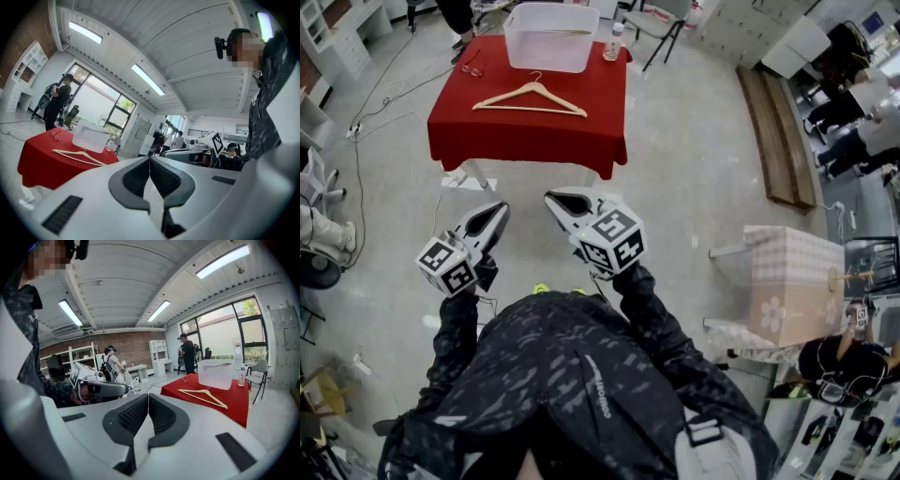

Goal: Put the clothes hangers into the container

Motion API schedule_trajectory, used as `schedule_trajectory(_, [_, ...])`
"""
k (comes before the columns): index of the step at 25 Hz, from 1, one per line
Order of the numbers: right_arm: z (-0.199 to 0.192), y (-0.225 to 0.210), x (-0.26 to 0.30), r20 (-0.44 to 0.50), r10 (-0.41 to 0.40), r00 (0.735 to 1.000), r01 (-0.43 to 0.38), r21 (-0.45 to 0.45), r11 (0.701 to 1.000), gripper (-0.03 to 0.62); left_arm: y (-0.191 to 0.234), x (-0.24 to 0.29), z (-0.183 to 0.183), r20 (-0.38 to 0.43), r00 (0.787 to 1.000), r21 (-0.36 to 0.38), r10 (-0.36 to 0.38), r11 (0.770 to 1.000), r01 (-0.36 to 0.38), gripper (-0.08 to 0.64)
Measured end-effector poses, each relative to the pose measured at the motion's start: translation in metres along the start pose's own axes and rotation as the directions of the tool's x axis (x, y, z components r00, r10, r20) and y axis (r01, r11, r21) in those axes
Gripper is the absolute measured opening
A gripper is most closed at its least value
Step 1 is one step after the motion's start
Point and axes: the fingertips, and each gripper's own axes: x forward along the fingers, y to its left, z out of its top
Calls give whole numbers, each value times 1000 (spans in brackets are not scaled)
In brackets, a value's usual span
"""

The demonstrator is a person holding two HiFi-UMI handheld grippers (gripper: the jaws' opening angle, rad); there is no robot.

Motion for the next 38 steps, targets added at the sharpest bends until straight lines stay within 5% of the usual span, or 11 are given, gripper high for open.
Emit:
schedule_trajectory(17, [-4,6,14,-40,47,998,-47,15,999,16,10,3,2,-7,1000,-4,-14,1000,13,11])
schedule_trajectory(38, [-10,1,28,-76,-19,997,20,9,1000,17,25,-8,-3,-22,999,-35,-49,998,48,11])
